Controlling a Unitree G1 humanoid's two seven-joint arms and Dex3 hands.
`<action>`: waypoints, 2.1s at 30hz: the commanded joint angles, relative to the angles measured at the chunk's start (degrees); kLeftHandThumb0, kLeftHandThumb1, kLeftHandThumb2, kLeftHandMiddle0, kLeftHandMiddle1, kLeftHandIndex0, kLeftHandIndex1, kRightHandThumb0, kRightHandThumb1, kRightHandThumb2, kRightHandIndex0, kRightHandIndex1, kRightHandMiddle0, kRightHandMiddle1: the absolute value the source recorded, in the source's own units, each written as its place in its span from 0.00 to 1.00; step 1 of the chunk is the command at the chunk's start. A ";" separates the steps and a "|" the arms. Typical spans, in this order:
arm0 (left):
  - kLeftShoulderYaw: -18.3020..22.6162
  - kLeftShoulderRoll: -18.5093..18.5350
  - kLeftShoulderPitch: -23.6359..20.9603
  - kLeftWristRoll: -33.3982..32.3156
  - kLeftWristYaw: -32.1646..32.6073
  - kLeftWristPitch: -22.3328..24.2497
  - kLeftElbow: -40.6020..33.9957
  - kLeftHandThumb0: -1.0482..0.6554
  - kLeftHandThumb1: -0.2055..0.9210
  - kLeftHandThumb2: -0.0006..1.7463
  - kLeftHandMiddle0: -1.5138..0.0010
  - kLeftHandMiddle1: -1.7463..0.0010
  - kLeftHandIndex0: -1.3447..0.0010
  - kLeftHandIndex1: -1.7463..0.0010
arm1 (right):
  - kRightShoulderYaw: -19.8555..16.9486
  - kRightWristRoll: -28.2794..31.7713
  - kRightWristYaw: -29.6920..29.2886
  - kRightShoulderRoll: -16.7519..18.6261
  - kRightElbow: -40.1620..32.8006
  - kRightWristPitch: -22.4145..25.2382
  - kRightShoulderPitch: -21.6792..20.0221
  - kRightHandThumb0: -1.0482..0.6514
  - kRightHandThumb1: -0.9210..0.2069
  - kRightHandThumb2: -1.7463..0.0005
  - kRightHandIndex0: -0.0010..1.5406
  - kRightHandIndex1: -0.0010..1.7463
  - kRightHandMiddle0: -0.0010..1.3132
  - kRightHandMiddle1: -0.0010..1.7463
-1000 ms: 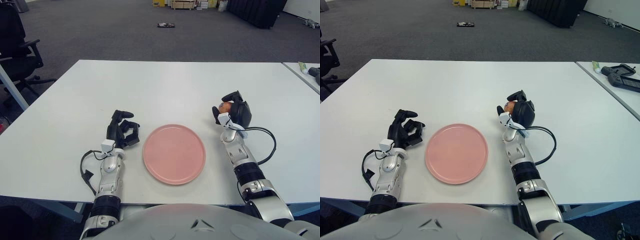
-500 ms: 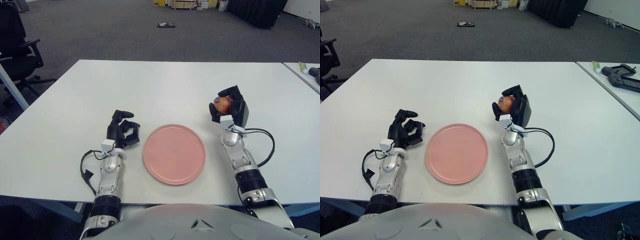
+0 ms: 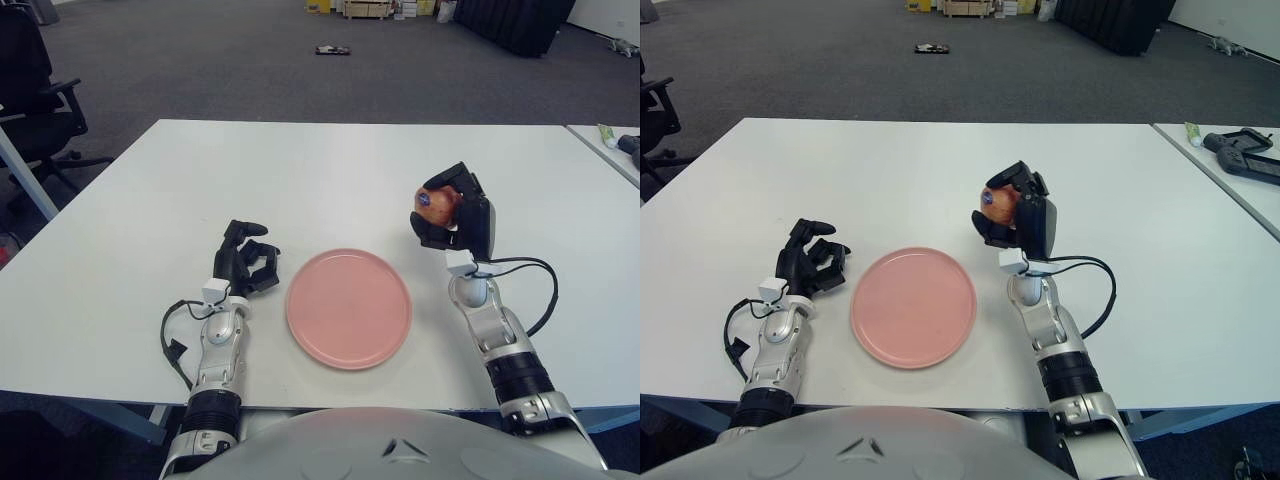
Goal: Put the apple into the plate.
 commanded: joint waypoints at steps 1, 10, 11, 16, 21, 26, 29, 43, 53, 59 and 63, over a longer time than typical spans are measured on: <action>-0.12 0.16 0.38 0.58 0.37 0.51 1.61 0.61 0.44 0.74 0.54 0.12 0.67 0.00 | 2.53 -0.61 3.33 -0.44 -3.35 -3.82 1.06 0.33 0.59 0.21 0.82 1.00 0.50 1.00; -0.35 0.29 0.57 1.29 0.78 1.14 1.08 0.61 0.43 0.75 0.53 0.11 0.67 0.00 | 4.72 2.06 13.07 -2.05 -6.61 -8.10 3.59 0.32 0.61 0.19 0.82 1.00 0.51 1.00; -0.29 0.22 0.55 1.10 0.67 1.03 1.16 0.61 0.43 0.75 0.53 0.11 0.67 0.00 | 5.18 2.43 14.58 -2.32 -7.17 -8.19 3.95 0.32 0.61 0.19 0.82 1.00 0.51 1.00; -0.15 0.08 0.39 0.64 0.30 0.54 1.58 0.61 0.42 0.75 0.53 0.12 0.67 0.00 | 6.38 4.62 21.01 -3.20 -9.05 -7.11 5.02 0.32 0.60 0.19 0.80 1.00 0.51 1.00; -0.09 -0.01 0.24 0.25 0.03 0.34 1.90 0.61 0.42 0.75 0.52 0.12 0.66 0.00 | 7.35 4.71 26.15 -4.09 -10.19 -6.35 5.22 0.33 0.60 0.20 0.80 1.00 0.51 1.00; -0.15 -0.02 0.20 0.54 0.57 0.62 1.88 0.61 0.42 0.75 0.52 0.13 0.66 0.00 | 8.64 2.74 28.80 -4.51 -9.49 -7.41 4.77 0.33 0.59 0.21 0.79 1.00 0.50 1.00; -0.17 0.02 0.19 0.99 1.11 0.85 1.86 0.61 0.43 0.75 0.52 0.13 0.66 0.00 | 9.35 2.34 30.15 -4.72 -9.12 -7.71 4.58 0.33 0.58 0.21 0.79 1.00 0.50 1.00; 0.02 -0.31 0.07 0.65 1.15 -0.80 2.87 0.61 0.45 0.74 0.54 0.12 0.68 0.00 | 13.04 -2.50 34.03 -5.07 -7.35 -7.10 3.70 0.34 0.54 0.24 0.78 1.00 0.47 1.00; 0.10 -0.47 0.09 0.70 1.75 -0.60 3.14 0.61 0.49 0.70 0.57 0.12 0.70 0.00 | 13.93 -10.03 34.06 -4.46 -9.54 -2.11 4.60 0.34 0.53 0.25 0.78 1.00 0.46 1.00; 0.17 -0.69 0.29 0.34 1.89 0.68 2.52 0.61 0.52 0.67 0.58 0.13 0.70 0.00 | 14.67 -12.38 34.43 -4.66 -11.43 0.39 5.16 0.34 0.55 0.24 0.78 1.00 0.47 1.00; 0.22 -0.82 0.42 0.25 1.83 0.84 2.25 0.61 0.53 0.67 0.58 0.13 0.71 0.00 | 14.94 -12.51 35.83 -5.30 -12.79 1.60 5.48 0.33 0.55 0.24 0.76 1.00 0.48 1.00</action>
